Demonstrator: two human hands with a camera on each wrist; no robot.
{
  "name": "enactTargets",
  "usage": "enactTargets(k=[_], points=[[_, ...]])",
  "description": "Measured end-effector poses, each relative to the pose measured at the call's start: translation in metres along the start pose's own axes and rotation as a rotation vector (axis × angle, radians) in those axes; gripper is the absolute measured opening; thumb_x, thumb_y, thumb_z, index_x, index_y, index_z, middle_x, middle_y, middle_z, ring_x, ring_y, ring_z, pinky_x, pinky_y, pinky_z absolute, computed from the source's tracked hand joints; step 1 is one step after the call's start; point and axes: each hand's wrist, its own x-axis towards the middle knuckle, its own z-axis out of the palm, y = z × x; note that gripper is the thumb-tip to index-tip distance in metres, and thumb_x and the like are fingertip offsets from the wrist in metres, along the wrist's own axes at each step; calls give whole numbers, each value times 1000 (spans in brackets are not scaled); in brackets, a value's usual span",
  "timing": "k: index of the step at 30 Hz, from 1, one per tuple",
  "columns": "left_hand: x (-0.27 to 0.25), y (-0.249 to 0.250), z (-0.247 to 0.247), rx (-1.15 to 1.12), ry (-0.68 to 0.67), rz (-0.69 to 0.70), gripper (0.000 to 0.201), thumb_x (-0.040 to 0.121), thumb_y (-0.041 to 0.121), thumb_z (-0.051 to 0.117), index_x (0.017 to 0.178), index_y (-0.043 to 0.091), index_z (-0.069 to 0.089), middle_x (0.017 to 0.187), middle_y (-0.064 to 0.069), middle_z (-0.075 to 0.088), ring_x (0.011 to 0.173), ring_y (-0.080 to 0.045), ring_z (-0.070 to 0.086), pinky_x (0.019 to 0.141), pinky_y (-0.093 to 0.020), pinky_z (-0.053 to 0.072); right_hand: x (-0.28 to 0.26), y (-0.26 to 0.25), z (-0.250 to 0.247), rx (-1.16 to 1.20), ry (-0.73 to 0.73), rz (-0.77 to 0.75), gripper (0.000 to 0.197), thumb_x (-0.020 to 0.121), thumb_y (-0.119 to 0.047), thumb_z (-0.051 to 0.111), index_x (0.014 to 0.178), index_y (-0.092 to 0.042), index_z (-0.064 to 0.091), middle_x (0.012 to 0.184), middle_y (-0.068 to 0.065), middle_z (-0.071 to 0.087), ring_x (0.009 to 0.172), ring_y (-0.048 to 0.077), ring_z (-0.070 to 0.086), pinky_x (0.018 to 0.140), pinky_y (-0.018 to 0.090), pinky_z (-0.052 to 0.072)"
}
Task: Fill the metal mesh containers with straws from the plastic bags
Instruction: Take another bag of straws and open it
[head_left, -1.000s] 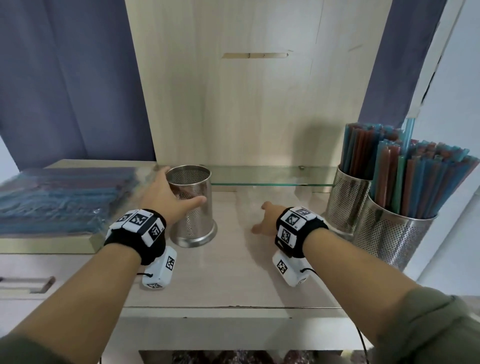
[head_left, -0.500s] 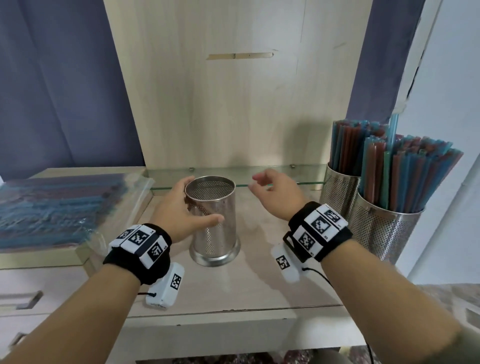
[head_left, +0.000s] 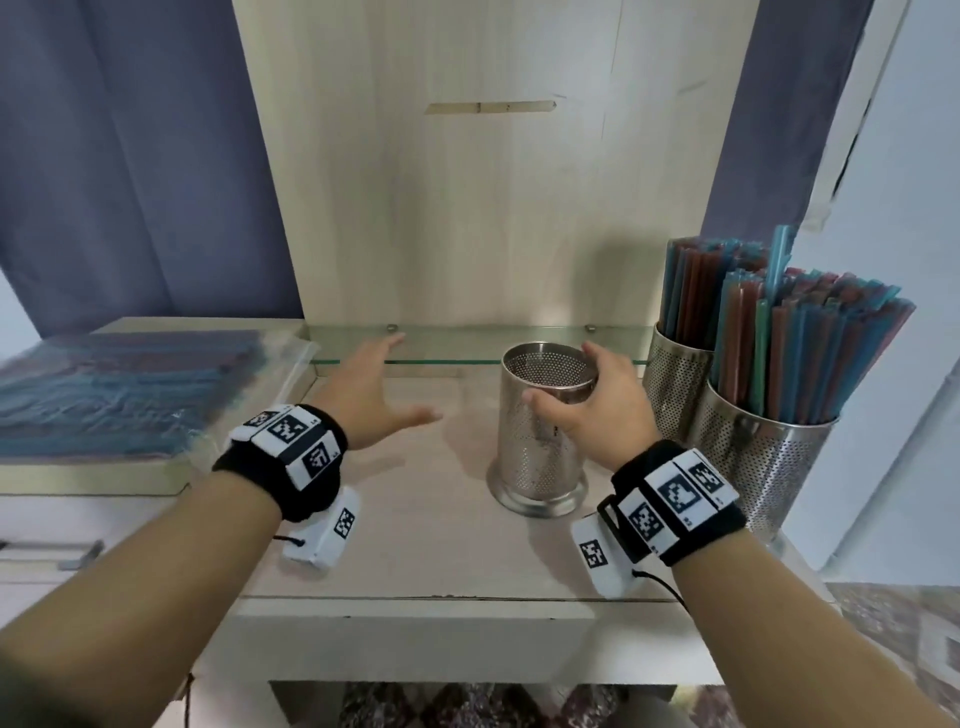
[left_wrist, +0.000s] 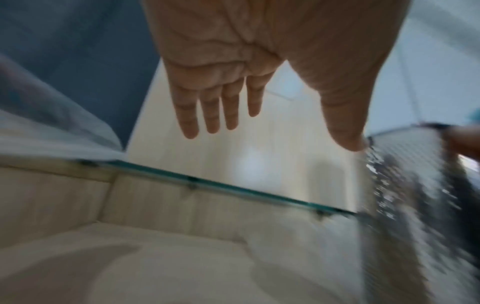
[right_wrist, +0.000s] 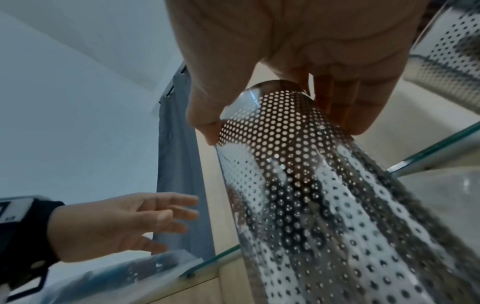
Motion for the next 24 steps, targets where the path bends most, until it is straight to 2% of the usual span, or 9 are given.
enactTargets(k=[4, 7, 9, 13, 15, 17, 19, 21, 24], points=[[15, -33, -44, 236, 113, -227, 88, 71, 71, 65, 137, 17, 45, 137, -14, 51, 126, -34, 47, 106, -44, 39, 8, 11, -9, 91, -32, 16, 105, 67, -53, 84, 149, -9, 35, 140, 6, 44, 128, 19, 46, 108, 30, 38], [12, -47, -54, 462, 112, -415, 83, 82, 63, 61, 141, 8, 40, 142, -22, 42, 131, -38, 38, 105, -41, 32, 15, 18, -10, 253, -90, 59, 128, 47, -70, 84, 150, -14, 33, 142, 3, 44, 129, 18, 48, 112, 36, 40], [7, -57, -54, 500, 137, -519, 90, 77, 65, 66, 140, 6, 39, 139, -25, 40, 128, -41, 38, 104, -42, 32, 24, 32, -6, 316, -105, 83, 139, 35, -81, 82, 149, -18, 34, 142, 3, 48, 128, 19, 52, 110, 43, 43], [-6, -67, -53, 681, 140, -640, 89, 74, 66, 65, 135, 7, 40, 134, -19, 44, 124, -38, 42, 99, -48, 41, 34, 46, -2, 329, -153, 62, 140, 31, -82, 83, 146, -20, 34, 140, 2, 50, 128, 19, 52, 110, 45, 43], [-10, -64, -50, 770, 205, -617, 60, 84, 38, 65, 132, 8, 43, 131, -17, 46, 123, -37, 42, 97, -48, 43, 33, 43, -3, 321, -153, 47, 141, 30, -84, 81, 146, -18, 34, 140, 2, 49, 128, 19, 52, 110, 45, 43], [-9, -61, -51, 801, 236, -574, 38, 92, 15, 51, 129, 9, 48, 128, -17, 50, 121, -38, 46, 95, -46, 43, 30, 38, -6, 309, -142, 34, 143, 29, -86, 78, 147, -16, 35, 140, 3, 48, 128, 19, 51, 111, 44, 42], [-4, -57, -56, 813, 213, -527, 33, 92, 10, 47, 124, 9, 56, 123, -17, 55, 116, -38, 51, 92, -44, 45, 26, 32, -8, 294, -135, 13, 139, 34, -81, 78, 147, -14, 35, 141, 5, 47, 128, 18, 49, 112, 42, 41], [2, -44, -62, 795, 233, -418, 29, 89, 14, 53, 116, 9, 64, 113, -16, 59, 110, -38, 54, 88, -44, 48, 25, 30, -8, 289, -124, 7, 124, 47, -65, 85, 148, -12, 35, 142, 6, 45, 128, 18, 47, 112, 36, 39], [10, -15, -64, 619, 371, -212, 26, 86, 15, 58, 109, 16, 69, 107, -14, 57, 104, -37, 50, 85, -44, 45, 28, 36, -4, 280, -80, 19, 105, 62, -40, 90, 147, -11, 36, 142, 7, 45, 128, 17, 46, 105, 26, 36]])
